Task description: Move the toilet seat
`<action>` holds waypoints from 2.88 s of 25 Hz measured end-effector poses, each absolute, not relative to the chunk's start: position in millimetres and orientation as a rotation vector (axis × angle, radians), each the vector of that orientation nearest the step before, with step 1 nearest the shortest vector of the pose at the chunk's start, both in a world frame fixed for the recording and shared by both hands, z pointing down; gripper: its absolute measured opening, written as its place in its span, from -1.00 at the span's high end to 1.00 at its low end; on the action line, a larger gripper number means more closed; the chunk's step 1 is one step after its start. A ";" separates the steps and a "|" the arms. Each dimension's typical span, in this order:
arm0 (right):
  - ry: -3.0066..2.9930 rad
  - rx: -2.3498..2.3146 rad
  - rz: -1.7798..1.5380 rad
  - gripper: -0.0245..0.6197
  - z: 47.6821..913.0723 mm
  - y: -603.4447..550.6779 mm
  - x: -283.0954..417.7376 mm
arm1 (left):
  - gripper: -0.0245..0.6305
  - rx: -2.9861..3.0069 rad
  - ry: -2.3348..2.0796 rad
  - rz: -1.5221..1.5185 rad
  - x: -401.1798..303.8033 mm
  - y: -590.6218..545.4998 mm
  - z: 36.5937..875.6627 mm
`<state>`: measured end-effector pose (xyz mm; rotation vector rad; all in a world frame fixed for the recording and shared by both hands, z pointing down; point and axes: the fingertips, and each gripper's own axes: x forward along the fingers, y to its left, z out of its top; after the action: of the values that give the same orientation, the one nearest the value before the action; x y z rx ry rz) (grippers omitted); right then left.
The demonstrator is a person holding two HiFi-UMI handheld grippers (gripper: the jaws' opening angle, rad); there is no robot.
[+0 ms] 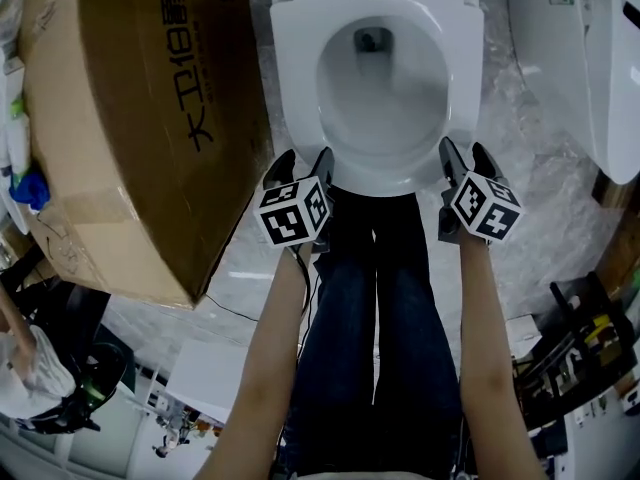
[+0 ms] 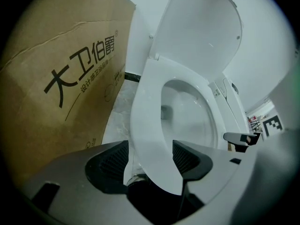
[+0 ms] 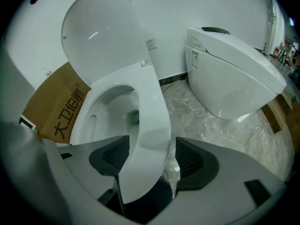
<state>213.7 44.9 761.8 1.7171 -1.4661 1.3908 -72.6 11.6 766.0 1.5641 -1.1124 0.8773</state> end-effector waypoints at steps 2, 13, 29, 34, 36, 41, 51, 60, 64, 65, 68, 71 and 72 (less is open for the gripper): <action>-1.469 1.707 1.398 0.00 765.3 44.3 213.1 | 0.04 1.559 -1.125 0.878 -72.7 10.5 768.7; -1.448 1.715 1.491 0.00 784.3 50.2 207.7 | 0.01 1.563 -1.104 0.935 -66.6 8.6 782.8; -1.385 1.722 1.498 0.00 792.7 49.7 205.9 | 0.01 1.527 -1.174 0.876 -64.5 6.2 791.4; -1.388 1.716 1.515 0.01 792.2 50.2 205.7 | 0.01 1.506 -1.210 0.869 -66.7 7.3 790.0; -1.388 1.712 1.523 0.03 791.1 51.9 206.4 | 0.01 1.494 -1.214 0.878 -67.1 8.2 789.2; -1.387 1.717 1.521 0.03 784.7 51.7 206.3 | 0.01 1.491 -1.215 0.874 -67.7 8.1 782.7; -1.394 1.731 1.505 0.03 755.6 52.7 204.4 | 0.02 1.505 -1.226 0.852 -69.7 9.1 751.0; -1.402 1.740 1.499 0.03 728.7 50.3 206.4 | 0.11 1.515 -1.226 0.798 -70.5 9.0 719.2; -1.431 1.749 1.496 0.03 713.3 47.2 205.8 | 0.11 1.532 -1.228 0.766 -71.0 6.8 702.2; -1.437 1.755 1.495 0.03 709.0 46.5 206.3 | 0.11 1.539 -1.232 0.756 -71.0 6.6 697.1; -1.444 1.767 1.495 0.03 698.3 45.4 206.7 | 0.12 1.571 -1.244 0.756 -71.6 8.8 682.0; -1.444 1.770 1.503 0.03 691.8 42.2 205.7 | 0.15 1.609 -1.228 0.771 -72.2 10.5 671.2; -1.444 1.771 1.504 0.03 689.7 41.1 205.6 | 0.16 1.622 -1.218 0.772 -72.5 10.7 667.8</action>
<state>205.6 41.1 689.7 1.7709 -1.4437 1.5042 -72.5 10.7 667.8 1.6219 -1.2182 0.7720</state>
